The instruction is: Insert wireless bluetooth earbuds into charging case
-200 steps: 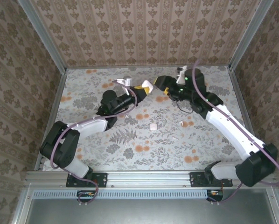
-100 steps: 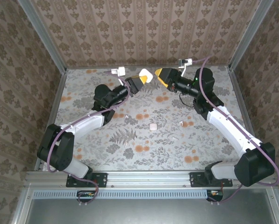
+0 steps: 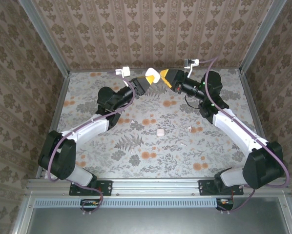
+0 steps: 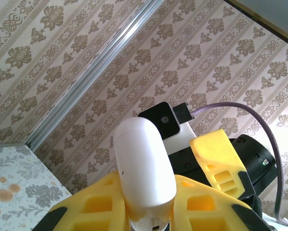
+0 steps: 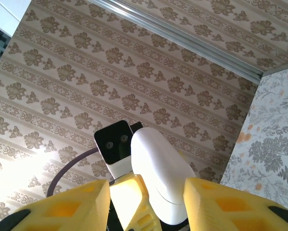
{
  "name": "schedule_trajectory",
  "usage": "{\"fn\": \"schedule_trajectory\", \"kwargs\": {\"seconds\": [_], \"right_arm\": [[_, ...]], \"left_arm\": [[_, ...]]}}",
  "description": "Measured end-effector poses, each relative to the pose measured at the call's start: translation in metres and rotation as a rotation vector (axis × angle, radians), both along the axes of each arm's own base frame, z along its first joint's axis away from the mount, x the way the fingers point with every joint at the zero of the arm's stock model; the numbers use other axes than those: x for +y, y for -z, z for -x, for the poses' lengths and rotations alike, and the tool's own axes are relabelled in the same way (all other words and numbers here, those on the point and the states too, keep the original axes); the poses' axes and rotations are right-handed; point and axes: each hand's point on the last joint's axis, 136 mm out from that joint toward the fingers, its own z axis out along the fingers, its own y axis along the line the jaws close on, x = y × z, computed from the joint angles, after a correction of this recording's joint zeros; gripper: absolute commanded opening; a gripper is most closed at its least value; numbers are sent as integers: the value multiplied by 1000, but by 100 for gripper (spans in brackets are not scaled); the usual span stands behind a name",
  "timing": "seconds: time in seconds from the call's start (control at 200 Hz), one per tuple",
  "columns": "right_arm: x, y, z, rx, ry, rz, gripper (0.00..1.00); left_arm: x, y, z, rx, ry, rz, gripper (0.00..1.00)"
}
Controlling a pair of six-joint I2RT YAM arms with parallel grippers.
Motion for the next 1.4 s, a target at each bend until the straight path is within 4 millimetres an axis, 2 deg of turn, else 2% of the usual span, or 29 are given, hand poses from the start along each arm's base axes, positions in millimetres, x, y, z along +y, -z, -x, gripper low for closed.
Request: {"fn": "schedule_trajectory", "kwargs": {"seconds": [0.165,0.37,0.45,0.72,0.9,0.94,1.005,1.07,1.25,1.4], "right_arm": [[1,0,1,-17,-1,9,63],[10,20,4,14,-15,79,64],[10,19,5,2,-15,88,63],[10,10,9,-38,-24,79,34],[6,6,9,-49,-31,61,22],[6,6,10,-55,-32,62,20],[5,7,11,-71,-35,75,18],[5,8,16,-100,-41,107,17],[3,10,27,-195,-53,279,17],[-4,5,41,-287,-68,415,17]], "left_arm": [[0,1,-1,11,0,0,0],[-8,-5,9,13,46,6,0],[-8,-8,11,9,50,8,0],[-10,-9,11,29,59,14,0],[-10,-12,13,28,68,25,2],[-10,-12,14,28,71,24,7],[-11,-11,15,27,83,17,22],[-12,-9,18,25,100,2,31],[-9,-8,31,-4,146,-57,47],[13,-17,39,-60,110,-127,62]]}}
